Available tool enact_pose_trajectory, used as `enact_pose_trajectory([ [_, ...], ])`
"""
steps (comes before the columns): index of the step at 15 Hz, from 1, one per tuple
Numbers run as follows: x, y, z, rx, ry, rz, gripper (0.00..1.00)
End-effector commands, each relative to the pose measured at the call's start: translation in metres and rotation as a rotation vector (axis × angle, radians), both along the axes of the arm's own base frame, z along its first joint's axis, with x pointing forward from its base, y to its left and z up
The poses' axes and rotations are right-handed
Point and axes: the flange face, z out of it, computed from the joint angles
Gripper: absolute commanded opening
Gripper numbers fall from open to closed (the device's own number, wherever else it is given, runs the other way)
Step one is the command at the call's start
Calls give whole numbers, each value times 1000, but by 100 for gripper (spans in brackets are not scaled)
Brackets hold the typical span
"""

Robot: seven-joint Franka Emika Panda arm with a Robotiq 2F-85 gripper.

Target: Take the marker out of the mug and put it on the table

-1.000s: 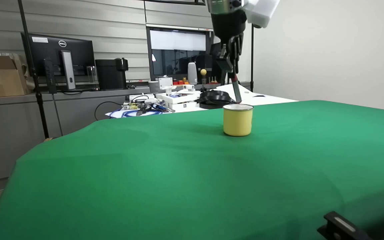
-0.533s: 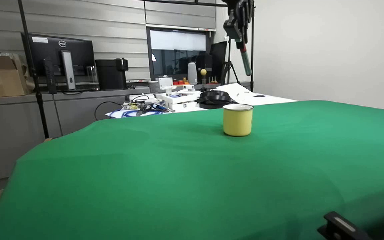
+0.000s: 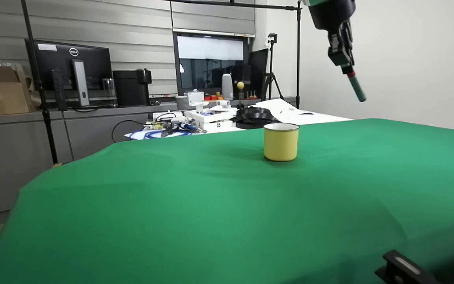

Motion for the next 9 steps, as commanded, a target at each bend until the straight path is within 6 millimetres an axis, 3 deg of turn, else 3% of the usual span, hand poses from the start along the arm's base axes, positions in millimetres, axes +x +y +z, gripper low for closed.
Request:
enact_pose_trajectory([
  [1, -15, -35, -37, -51, 97, -15, 5],
  [5, -28, -64, -86, -75, 202, -25, 5],
  [9, -33, -74, -131, -80, 287, -17, 5],
])
